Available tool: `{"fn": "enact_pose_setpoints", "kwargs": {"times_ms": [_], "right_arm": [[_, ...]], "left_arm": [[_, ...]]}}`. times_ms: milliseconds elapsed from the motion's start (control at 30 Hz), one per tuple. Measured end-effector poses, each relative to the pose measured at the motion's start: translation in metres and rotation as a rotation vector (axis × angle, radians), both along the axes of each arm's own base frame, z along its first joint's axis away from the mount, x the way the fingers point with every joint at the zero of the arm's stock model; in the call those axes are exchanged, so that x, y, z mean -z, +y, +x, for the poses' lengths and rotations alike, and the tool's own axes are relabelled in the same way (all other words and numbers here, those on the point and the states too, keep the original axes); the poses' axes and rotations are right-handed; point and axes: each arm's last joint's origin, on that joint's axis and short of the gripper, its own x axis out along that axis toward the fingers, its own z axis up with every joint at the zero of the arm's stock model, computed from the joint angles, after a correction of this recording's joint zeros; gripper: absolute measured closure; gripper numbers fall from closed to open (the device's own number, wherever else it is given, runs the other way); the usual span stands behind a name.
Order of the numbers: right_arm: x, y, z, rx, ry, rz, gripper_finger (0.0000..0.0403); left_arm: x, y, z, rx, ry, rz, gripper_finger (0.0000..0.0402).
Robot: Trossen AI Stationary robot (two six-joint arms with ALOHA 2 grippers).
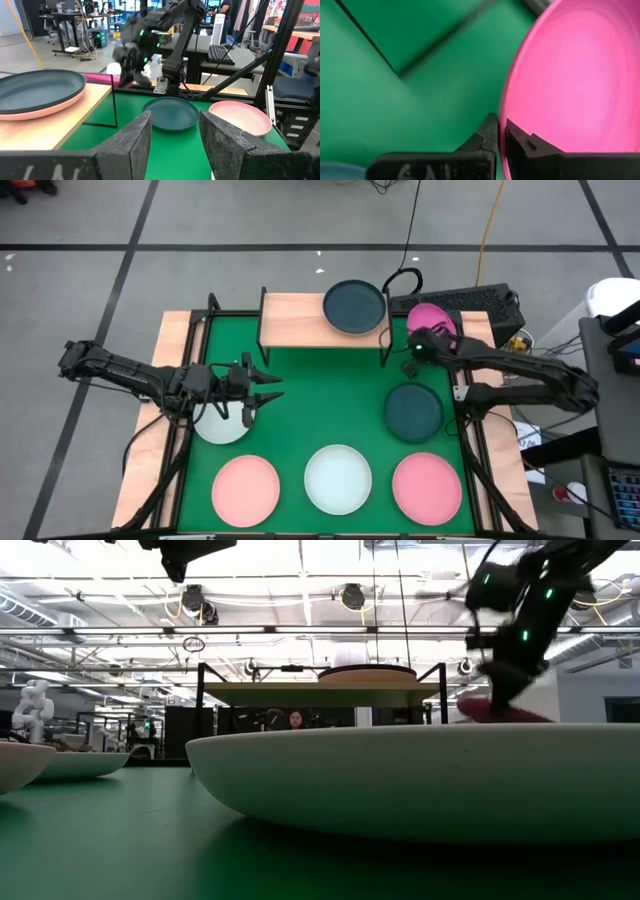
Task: Place and stack plates onto a shelf
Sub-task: Stack the pink plate on top of the black plate
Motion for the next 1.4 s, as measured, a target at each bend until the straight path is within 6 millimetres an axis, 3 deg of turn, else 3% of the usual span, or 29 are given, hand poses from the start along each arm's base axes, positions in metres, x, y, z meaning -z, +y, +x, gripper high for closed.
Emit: {"fn": "enact_pose_setpoints", "kwargs": {"times_ms": [167, 367, 467, 733, 867, 1033, 1200, 1400], "right_arm": [[-0.040, 0.011, 0.001, -0.091, -0.316, -0.159, 0.0402], [-0.073, 0.020, 0.022, -0.313, -0.551, -0.368, 0.0402], [-0.087, 0.021, 0.040, -0.388, -0.553, -0.408, 0.0402], [-0.113, 0.022, 0.108, -0.547, -0.298, -0.527, 0.0402], [-0.113, 0.015, 0.137, -0.582, -0.188, -0.481, 0.0402], [-0.091, 0.007, 0.154, -0.590, -0.060, -0.401, 0.0403], [-0.078, 0.003, 0.160, -0.574, -0.030, -0.367, 0.0398], [-0.079, 0.000, 0.157, -0.498, 0.005, -0.393, 0.0386]], "left_arm": [[0.000, 0.000, 0.000, 0.000, 0.000, 0.000, 0.0231], [0.000, 0.001, 0.000, -0.006, -0.001, 0.007, 0.0231], [0.000, 0.003, 0.000, -0.024, -0.003, 0.008, 0.0231], [0.000, 0.004, 0.001, -0.034, -0.003, 0.020, 0.0231], [0.000, 0.004, 0.001, -0.034, 0.002, 0.021, 0.0231], [0.001, 0.004, 0.000, -0.033, 0.016, 0.017, 0.0231], [0.002, 0.004, 0.000, -0.033, 0.021, 0.017, 0.0231], [0.002, 0.004, 0.000, -0.033, 0.022, 0.016, 0.0231]]}}
